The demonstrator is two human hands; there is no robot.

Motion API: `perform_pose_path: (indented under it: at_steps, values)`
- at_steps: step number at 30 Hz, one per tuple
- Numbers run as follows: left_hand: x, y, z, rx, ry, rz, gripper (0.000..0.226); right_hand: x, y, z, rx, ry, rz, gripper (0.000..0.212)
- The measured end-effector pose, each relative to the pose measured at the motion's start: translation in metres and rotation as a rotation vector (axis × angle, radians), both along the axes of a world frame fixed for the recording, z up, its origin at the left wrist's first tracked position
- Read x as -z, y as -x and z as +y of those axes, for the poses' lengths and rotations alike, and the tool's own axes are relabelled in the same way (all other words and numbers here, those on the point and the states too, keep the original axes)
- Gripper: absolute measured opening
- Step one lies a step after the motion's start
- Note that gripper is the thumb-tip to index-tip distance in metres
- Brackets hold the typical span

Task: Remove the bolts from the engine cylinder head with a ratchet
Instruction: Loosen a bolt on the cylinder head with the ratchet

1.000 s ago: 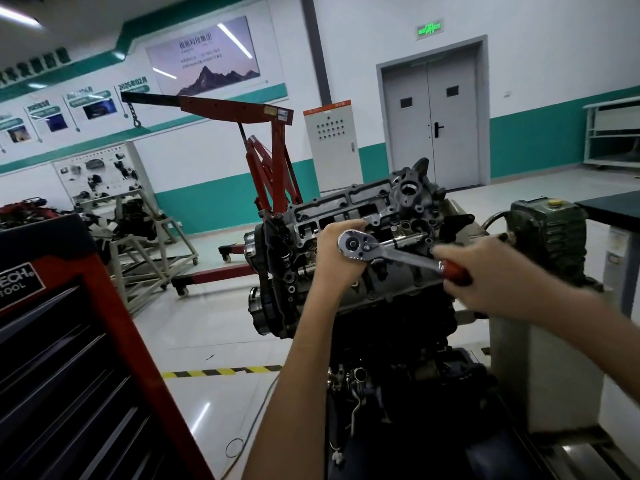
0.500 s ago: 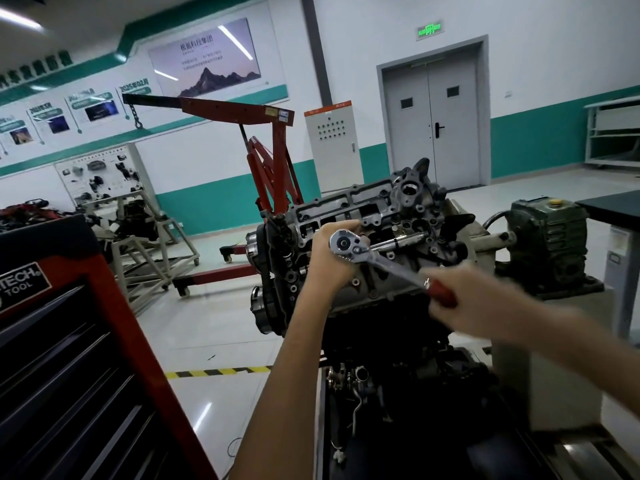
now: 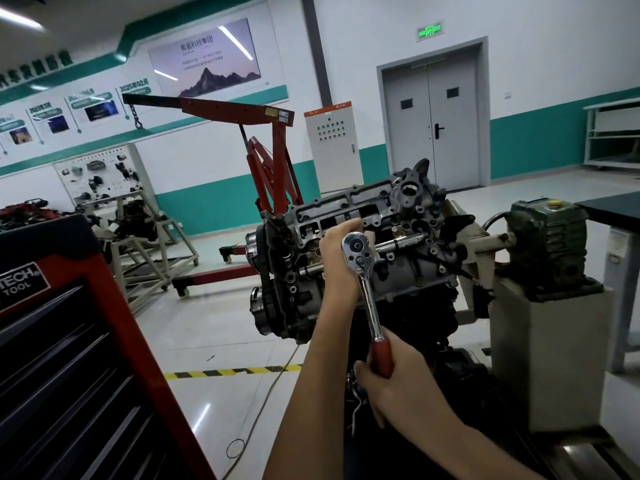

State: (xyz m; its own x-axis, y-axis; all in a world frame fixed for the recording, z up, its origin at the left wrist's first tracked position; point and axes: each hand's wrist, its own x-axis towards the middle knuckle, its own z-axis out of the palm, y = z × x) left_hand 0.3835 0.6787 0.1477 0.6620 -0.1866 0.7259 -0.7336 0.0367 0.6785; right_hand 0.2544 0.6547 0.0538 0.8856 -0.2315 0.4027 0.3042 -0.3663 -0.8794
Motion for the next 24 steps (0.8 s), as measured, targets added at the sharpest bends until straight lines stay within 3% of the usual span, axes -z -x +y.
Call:
perform_pose_path:
  at_steps: [2,6,8,10,13,17,19,21,24]
  values:
    - [0.001,-0.004,0.008,0.014,-0.056,-0.032,0.048,-0.013,0.004,-0.024,0.028,0.184,-0.009,0.029]
    - [-0.006,-0.007,0.022,0.072,-0.252,-0.098,0.032,-0.076,0.007,-0.107,0.012,0.753,0.061,0.027]
    - [-0.012,-0.007,0.024,0.095,-0.372,-0.155,0.041,-0.110,0.000,-0.136,0.125,1.065,0.043,0.021]
    - [-0.012,-0.006,0.022,0.089,-0.399,-0.183,0.035,-0.120,-0.004,-0.146,0.234,1.190,-0.026,0.009]
    - [-0.003,-0.001,0.017,0.070,-0.200,-0.137,0.023,-0.082,0.000,-0.127,0.192,0.954,0.006,0.013]
    - [0.003,0.001,0.002,0.041,0.063,0.045,0.041,-0.016,0.005,-0.052,0.151,0.322,-0.061,0.015]
    - [0.002,0.002,0.000,0.033,0.071,0.063,0.046,-0.001,0.000,-0.016,0.043,0.090,-0.032,0.025]
    - [0.001,0.002,0.003,0.031,0.005,0.022,0.050,0.000,0.000,-0.003,-0.030,0.010,-0.001,0.029]
    - [0.001,-0.001,0.020,0.052,-0.135,-0.021,0.050,-0.023,0.008,-0.042,-0.014,0.272,0.042,0.023]
